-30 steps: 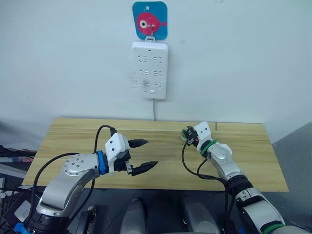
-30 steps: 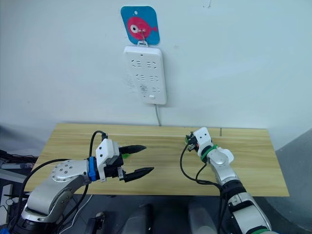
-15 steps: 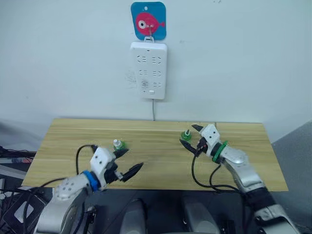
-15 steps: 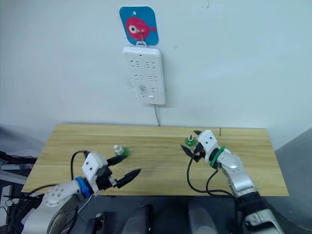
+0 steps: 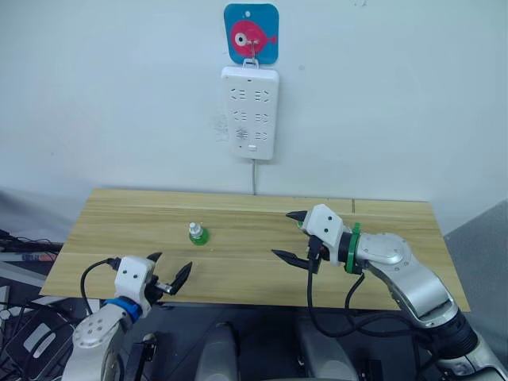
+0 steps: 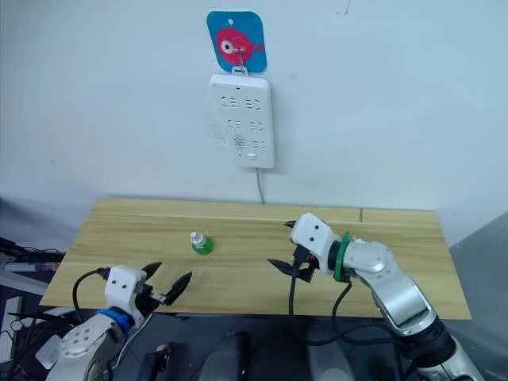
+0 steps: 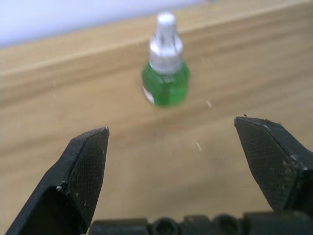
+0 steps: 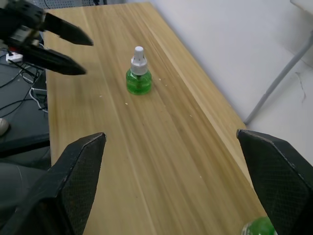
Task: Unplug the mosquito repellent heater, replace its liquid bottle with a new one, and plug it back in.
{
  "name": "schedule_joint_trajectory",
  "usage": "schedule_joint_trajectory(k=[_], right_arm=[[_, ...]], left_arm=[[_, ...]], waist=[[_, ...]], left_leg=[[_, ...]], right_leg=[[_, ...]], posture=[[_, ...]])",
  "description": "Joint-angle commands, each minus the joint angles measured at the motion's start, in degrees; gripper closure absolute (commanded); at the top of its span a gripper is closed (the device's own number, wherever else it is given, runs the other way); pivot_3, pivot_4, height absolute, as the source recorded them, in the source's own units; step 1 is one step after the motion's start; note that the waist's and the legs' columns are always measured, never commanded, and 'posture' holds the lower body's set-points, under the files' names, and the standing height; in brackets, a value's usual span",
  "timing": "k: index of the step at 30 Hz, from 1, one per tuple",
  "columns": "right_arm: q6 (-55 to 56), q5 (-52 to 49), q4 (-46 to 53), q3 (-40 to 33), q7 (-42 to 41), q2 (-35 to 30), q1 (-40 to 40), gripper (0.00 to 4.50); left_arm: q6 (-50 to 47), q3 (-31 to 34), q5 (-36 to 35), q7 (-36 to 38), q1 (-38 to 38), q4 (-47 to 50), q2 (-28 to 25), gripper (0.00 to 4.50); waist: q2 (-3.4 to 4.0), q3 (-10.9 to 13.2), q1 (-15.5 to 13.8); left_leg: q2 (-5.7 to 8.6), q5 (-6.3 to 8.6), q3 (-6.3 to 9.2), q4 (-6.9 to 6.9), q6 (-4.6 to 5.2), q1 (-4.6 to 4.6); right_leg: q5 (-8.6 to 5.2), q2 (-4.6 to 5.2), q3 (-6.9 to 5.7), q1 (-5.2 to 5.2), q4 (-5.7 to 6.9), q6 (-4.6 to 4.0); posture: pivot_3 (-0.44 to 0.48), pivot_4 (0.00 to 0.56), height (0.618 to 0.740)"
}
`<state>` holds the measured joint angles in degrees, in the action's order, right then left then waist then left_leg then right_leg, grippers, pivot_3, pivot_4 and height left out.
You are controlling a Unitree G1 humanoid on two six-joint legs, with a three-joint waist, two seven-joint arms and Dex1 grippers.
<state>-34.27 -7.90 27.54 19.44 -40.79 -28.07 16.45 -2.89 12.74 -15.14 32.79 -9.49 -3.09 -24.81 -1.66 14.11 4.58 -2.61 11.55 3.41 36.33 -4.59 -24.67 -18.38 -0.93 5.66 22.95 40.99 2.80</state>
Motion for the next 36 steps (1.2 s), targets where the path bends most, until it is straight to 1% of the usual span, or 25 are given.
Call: schedule_joint_trajectory(k=[1,4,9,11,15,18,22,25,30,31,33,36], right_arm=[[-5.98,-0.92,5.91,0.12,1.46,0.01,0.27,0.03],[-10.68,-2.28,8.20,-0.80,1.96,-0.03,0.94,0.03],[-15.27,-3.91,11.12,-1.96,2.65,-0.96,1.28,0.03],[-16.78,-4.72,12.30,-2.03,2.89,-0.92,1.43,0.03],[-19.00,-6.05,14.11,-1.31,3.21,-0.94,1.64,0.03],[-20.05,-6.88,15.07,-1.19,3.43,-1.51,1.55,0.03],[-20.59,-7.72,15.30,-1.51,3.66,-2.37,1.64,0.03],[-20.60,-8.23,15.26,-1.83,3.78,-3.07,1.76,0.00],[-21.40,-9.02,16.34,-2.45,4.16,-4.07,1.07,0.00],[-21.47,-9.11,16.62,-2.47,4.23,-4.35,0.75,0.00],[-21.50,-9.27,17.12,-2.55,4.31,-4.93,0.12,0.00],[-21.33,-10.24,17.82,-3.19,4.08,-6.00,-0.18,0.00]], left_arm=[[1.96,-0.44,1.42,-1.61,2.85,-4.38,1.01,0.00],[3.29,-1.13,2.47,-1.85,6.12,-8.63,1.66,0.00],[5.56,-2.70,3.26,-1.10,11.39,-15.78,2.71,0.00],[5.35,-2.89,2.79,-0.84,12.90,-17.45,3.26,0.00],[8.06,-3.83,4.38,-1.27,16.13,-22.40,4.03,0.00],[9.26,-3.57,4.57,-2.48,17.92,-25.00,4.78,0.00],[10.94,-4.14,4.74,-2.35,18.98,-26.59,5.70,0.00],[12.39,-4.16,4.95,-2.54,19.92,-27.75,6.10,0.55],[14.97,-4.08,5.98,-3.79,21.75,-30.49,6.51,2.11],[15.39,-4.24,6.13,-3.72,21.84,-30.83,6.56,2.24],[16.19,-4.86,6.60,-3.27,21.34,-29.89,6.42,2.24],[16.79,-7.28,7.80,-0.93,18.85,-23.66,5.27,2.24]], waist=[[-0.05,0.52,0.09],[-0.06,1.79,0.18],[-0.08,3.45,0.27],[-0.03,3.81,0.32],[0.01,4.32,0.43],[0.00,4.57,0.49],[-0.01,4.61,0.55],[-0.02,4.61,0.55],[-0.08,4.73,0.59],[-0.09,4.76,0.59],[-0.09,4.76,0.61],[-0.09,4.77,0.78]], left_leg=[[0.00,0.00,0.00,0.00,0.00,-0.01],[-0.02,0.01,0.01,-0.03,0.00,-0.04],[0.00,0.01,0.01,-0.05,0.00,-0.09],[-0.02,0.01,0.01,-0.06,0.00,-0.15],[-0.01,0.01,0.02,-0.17,0.00,-0.13],[-0.01,0.00,0.01,-0.17,-0.01,-0.13],[0.00,0.00,-0.01,-0.17,-0.01,-0.13],[0.00,0.00,-0.03,-0.18,-0.01,-0.13],[-0.01,0.00,-0.05,-0.18,-0.01,-0.13],[0.00,0.00,-0.05,-0.19,-0.02,-0.13],[-0.01,0.00,-0.06,-0.22,-0.02,-0.14],[-0.01,0.00,-0.08,-0.29,-0.02,-0.14]], right_leg=[[0.02,0.00,0.01,0.02,-0.01,-0.02],[0.08,0.00,0.00,0.05,-0.01,-0.12],[0.09,0.01,-0.01,0.12,0.00,-0.11],[0.10,0.00,-0.02,0.18,0.00,-0.10],[0.10,0.01,-0.04,0.19,-0.01,-0.09],[0.08,0.01,-0.03,0.19,-0.02,-0.06],[-0.01,0.02,0.00,0.19,-0.05,0.12],[-0.03,0.02,0.00,0.20,-0.07,0.16],[-0.05,0.02,0.02,0.20,-0.13,0.22],[-0.05,0.02,0.03,0.20,-0.13,0.22],[-0.06,0.02,0.03,0.21,-0.16,0.23],[-0.06,0.03,0.03,0.22,-0.21,0.23]], posture=[[-0.099,0.321,0.725],[-0.124,0.357,0.725],[-0.152,0.382,0.725],[-0.156,0.385,0.725],[-0.172,0.397,0.725],[-0.178,0.396,0.725],[-0.187,0.389,0.725],[-0.191,0.385,0.725],[-0.204,0.387,0.725],[-0.205,0.384,0.725],[-0.210,0.377,0.725],[-0.206,0.366,0.725]])
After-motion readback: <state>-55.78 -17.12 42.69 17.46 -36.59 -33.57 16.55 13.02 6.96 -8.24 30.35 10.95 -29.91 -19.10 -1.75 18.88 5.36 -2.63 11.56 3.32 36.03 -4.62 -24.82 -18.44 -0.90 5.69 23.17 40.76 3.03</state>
